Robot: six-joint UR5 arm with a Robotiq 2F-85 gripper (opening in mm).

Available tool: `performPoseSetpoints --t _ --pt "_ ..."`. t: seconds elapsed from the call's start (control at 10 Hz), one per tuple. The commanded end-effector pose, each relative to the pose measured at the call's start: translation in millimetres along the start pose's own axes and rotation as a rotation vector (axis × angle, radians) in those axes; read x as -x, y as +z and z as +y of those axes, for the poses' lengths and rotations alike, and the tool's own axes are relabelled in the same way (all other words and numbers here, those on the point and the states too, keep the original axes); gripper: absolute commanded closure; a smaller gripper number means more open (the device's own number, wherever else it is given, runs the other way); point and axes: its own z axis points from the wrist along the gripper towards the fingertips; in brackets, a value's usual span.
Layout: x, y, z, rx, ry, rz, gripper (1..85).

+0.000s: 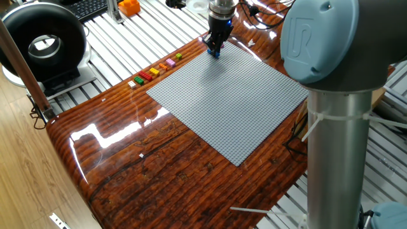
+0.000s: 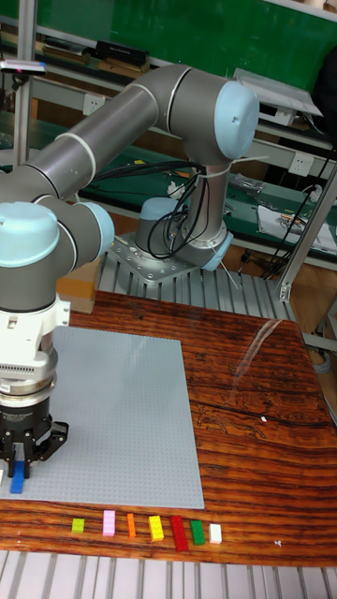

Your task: Build with small Lego blocks

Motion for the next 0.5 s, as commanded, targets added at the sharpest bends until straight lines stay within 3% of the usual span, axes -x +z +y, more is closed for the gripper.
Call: performPoseSetpoints --t 0.0,0.2,0.3,0.4 --pt "7.8 2.5 2.1 0.021 0.009 -0.037 84.7" --pt "6.6 -3.3 -4.6 0.009 -0.004 -0.030 84.7" --pt "-3.7 -5.9 -10.9 -0.006 -0.017 0.011 83.3" --pt "-6.2 -8.3 -19.9 -0.031 -0.047 0.023 68.7"
